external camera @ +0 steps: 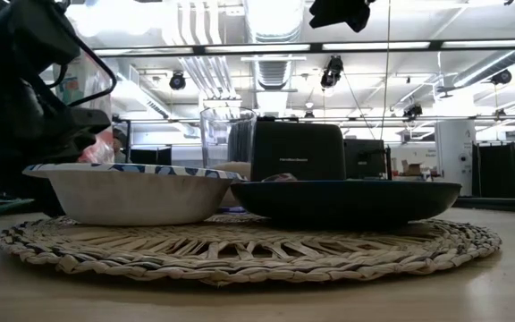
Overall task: Arrange a breakfast setting
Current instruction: Move the iridescent spoon to the middle left of the table, then adjust the blue cup
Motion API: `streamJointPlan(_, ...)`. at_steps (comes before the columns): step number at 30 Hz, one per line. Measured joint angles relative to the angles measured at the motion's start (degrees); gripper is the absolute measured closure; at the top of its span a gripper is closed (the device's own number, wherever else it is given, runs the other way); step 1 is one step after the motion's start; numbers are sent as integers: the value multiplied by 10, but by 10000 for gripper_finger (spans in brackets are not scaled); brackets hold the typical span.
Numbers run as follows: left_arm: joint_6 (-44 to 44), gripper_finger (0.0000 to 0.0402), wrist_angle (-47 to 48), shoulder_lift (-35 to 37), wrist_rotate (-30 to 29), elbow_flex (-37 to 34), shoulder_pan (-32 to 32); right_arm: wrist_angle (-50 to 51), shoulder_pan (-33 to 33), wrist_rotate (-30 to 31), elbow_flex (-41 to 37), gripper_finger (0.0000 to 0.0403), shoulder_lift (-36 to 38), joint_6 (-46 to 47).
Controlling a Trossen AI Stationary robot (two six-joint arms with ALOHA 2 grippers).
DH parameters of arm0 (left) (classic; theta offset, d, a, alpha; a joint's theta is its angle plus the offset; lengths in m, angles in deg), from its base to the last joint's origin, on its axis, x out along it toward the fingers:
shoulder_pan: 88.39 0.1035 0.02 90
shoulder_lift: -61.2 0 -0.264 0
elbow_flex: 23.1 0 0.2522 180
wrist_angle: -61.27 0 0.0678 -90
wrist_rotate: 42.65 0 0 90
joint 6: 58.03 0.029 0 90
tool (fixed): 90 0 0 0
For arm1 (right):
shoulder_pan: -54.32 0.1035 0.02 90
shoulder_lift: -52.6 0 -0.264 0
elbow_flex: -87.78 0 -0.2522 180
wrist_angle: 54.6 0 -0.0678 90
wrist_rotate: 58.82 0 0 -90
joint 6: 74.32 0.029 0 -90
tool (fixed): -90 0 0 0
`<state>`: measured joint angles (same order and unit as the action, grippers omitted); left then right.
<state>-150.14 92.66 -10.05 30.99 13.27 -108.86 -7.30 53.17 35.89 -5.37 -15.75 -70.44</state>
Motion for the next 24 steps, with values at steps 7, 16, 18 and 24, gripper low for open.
streamJointPlan(7, 11, 356, -5, -1, 1, 0, 0, -8, 0, 0, -7, 262, 0, 0)
streamJointPlan(16, 34, 326, -3, -1, 10, 0, 1, -17, 0, 1, -20, 262, 0, -2)
streamJointPlan(18, 48, 325, -1, 3, 16, 0, 1, -17, 0, 1, -20, 262, 0, -3)
streamJointPlan(24, 79, 324, 49, 33, 38, 3, 2, -26, 0, 2, -20, 262, 0, -3)
